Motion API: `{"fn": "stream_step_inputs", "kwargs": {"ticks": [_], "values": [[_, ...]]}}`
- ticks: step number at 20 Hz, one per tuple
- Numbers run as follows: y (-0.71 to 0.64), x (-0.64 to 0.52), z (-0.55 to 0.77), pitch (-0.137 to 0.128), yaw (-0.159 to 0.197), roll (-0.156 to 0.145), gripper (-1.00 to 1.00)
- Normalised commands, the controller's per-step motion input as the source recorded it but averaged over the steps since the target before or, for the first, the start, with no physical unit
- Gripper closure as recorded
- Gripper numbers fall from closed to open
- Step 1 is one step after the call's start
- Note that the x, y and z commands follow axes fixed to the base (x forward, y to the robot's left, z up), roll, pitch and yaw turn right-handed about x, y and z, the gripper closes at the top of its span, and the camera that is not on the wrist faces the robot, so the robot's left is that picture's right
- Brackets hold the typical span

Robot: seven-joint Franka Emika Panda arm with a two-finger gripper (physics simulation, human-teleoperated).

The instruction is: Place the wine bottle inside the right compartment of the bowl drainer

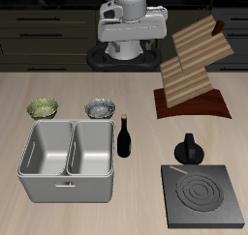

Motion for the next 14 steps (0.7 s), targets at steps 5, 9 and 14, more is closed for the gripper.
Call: {"fn": "stream_step_inputs", "kwargs": {"ticks": [5,9,14], "values": [[-0.22,0.41,0.0,-0.003,-0.028,0.026,-1.0],[-0.12,0.31,-0.04,-0.011,0.001,0.035,-1.0],[-0.12,0.27,-0.04,-0.011,0.029,-0.023,-1.0]]}}
